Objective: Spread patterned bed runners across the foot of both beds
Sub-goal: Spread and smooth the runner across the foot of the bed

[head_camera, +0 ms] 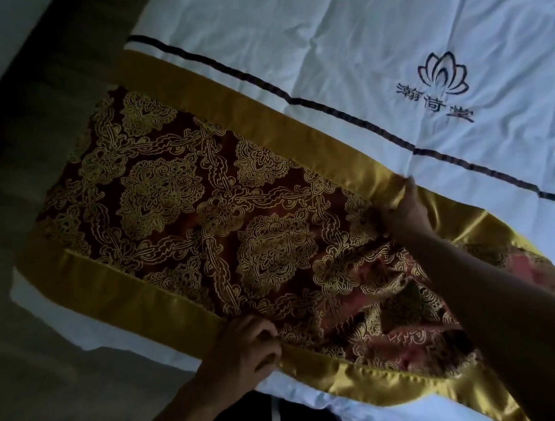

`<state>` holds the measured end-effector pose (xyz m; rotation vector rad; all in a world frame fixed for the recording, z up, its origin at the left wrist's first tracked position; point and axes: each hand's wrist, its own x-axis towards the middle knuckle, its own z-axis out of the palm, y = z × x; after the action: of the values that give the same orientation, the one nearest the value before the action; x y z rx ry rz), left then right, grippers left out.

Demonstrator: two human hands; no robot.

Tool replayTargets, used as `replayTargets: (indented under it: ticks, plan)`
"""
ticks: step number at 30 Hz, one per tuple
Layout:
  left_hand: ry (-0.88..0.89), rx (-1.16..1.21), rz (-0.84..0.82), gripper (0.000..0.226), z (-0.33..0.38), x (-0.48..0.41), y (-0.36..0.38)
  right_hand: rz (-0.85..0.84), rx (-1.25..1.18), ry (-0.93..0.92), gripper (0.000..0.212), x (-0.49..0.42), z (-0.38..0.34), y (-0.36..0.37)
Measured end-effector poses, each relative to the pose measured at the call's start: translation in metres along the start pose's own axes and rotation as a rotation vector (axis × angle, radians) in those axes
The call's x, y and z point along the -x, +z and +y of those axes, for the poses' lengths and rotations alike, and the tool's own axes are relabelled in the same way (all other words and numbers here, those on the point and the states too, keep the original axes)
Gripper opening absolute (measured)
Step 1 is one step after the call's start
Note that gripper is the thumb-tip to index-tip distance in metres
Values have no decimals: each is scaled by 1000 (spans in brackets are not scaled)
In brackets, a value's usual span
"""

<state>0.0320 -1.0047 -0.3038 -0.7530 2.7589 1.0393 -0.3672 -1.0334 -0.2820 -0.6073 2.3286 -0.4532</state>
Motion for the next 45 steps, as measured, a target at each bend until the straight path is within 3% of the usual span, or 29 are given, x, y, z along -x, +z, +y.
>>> replayTargets:
  ticks: [2,5,8,11,13,15,16,21,23,26,32,37,45]
  plan:
    - [-14,71,26,13,-2,-2,2,-6,-50,73,67,0,3,-2]
    - [-35,123,34,18,-4,-4,2,-9,135,43,28,-6,6,-6]
    - [-43,129,31,26,2,-4,-1,119,179,-28,16,-1,2,-14]
    - [-87,168,6,32,8,-8,-6,312,-16,-105,24,8,-10,-23]
    - [-116,162,-6,32,10,-8,-8,170,-79,-225,52,21,-17,-20]
    - [-126,134,-26,37,15,-5,-9,101,229,-318,79,33,-12,-14]
    - [-137,138,-37,41,17,-3,-9,99,375,-363,83,42,-6,-8]
    - [-179,50,-148,59,29,3,-5,-162,677,-598,77,116,43,31]
    - [-202,-8,-170,61,33,-2,-4,-246,756,-464,79,130,85,30]
    - [-302,-25,-213,59,46,-12,-2,-227,823,-287,78,150,145,9]
    - [-451,-61,-247,56,73,-35,-6,-222,673,-244,84,161,154,-9]
    - [-510,83,-355,53,102,-24,-13,-160,474,-211,78,189,154,-10]
    - [-379,124,-313,53,146,-16,-44,-116,389,-212,76,220,155,-44]
